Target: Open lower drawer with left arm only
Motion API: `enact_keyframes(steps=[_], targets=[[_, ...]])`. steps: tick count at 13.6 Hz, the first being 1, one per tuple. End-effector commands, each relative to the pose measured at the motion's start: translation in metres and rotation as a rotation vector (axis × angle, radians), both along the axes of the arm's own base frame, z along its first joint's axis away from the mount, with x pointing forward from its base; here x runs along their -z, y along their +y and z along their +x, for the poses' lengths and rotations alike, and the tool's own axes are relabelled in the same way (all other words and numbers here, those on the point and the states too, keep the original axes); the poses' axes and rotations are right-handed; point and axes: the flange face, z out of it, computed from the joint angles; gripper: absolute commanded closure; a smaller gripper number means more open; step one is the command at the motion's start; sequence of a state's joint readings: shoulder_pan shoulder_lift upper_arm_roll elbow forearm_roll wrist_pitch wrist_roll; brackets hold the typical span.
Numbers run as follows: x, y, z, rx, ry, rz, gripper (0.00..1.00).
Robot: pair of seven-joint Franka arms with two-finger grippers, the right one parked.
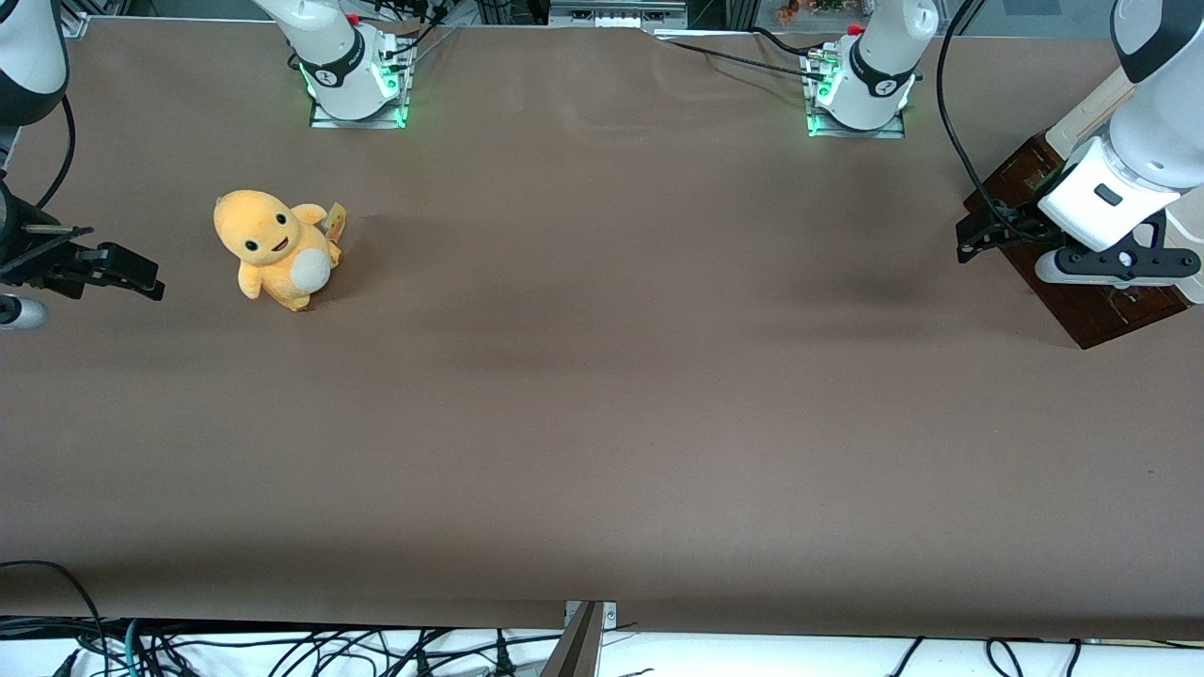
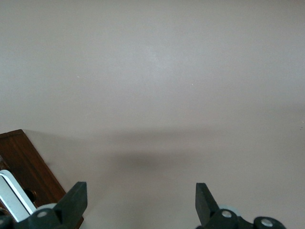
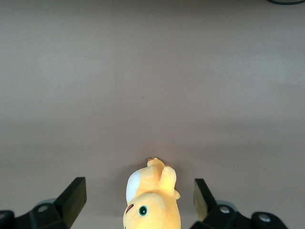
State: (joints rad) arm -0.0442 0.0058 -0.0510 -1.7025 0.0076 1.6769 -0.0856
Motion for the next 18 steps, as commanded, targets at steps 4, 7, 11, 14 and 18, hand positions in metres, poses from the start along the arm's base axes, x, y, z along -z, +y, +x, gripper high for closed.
enact_keyframes(steps=[4, 7, 11, 14, 18], targets=[[-0.007, -0.001, 0.001, 0.015, 0.001, -0.013, 0.00], [-0.008, -0.001, 0.002, 0.013, -0.002, -0.013, 0.00], [-0.008, -0.001, 0.003, 0.015, -0.003, -0.013, 0.00], [-0.010, -0.002, 0.004, 0.019, -0.009, -0.008, 0.00], [-0.017, -0.003, 0.007, 0.016, -0.023, -0.010, 0.00]])
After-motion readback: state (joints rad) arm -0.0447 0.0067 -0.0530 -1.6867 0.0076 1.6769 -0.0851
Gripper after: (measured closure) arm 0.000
